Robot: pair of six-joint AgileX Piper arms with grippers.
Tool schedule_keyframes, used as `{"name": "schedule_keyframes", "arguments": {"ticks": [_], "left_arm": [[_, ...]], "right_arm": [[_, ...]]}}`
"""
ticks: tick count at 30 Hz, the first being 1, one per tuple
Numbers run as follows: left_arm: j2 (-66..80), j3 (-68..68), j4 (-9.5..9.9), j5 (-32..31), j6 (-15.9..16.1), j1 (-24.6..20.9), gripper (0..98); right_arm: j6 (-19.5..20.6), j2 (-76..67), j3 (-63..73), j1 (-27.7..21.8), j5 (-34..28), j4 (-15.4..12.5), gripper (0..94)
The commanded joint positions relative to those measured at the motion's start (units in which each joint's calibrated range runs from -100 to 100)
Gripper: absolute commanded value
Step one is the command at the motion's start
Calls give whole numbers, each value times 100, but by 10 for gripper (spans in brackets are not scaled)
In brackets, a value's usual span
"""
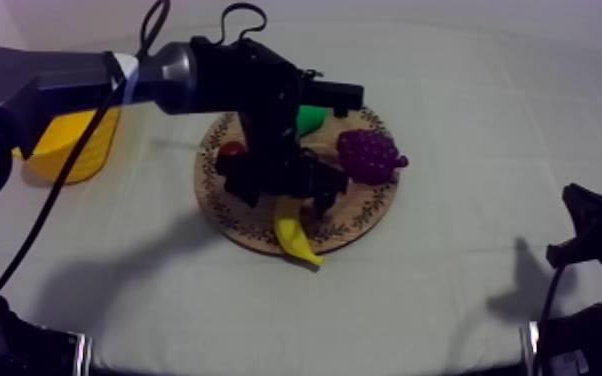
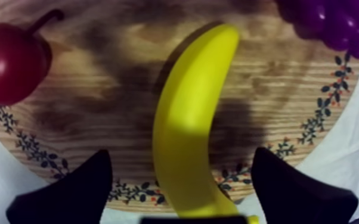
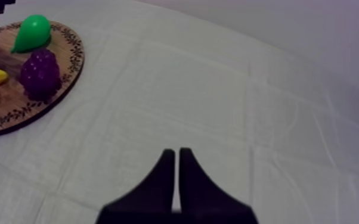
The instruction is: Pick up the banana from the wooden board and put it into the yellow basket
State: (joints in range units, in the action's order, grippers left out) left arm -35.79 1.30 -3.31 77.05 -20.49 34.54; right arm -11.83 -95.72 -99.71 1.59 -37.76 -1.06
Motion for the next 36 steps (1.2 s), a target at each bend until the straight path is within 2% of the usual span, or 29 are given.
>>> {"name": "schedule_keyframes", "arguments": {"ticks": [1,8,28,33,36], "left_arm": [[-30,7,-17,-26,6,-4,819],[-205,-19,-64,-75,43,2,728],[-255,-68,-48,-190,61,49,303],[-120,-7,-30,-197,9,57,142],[72,124,-20,-260,-23,68,107]], "right_arm": [[-2,-3,5,2,2,1,6],[-2,-3,5,2,2,1,6],[-2,-3,5,2,2,1,6],[-2,-3,5,2,2,1,6],[-2,-3,5,2,2,1,6]]}}
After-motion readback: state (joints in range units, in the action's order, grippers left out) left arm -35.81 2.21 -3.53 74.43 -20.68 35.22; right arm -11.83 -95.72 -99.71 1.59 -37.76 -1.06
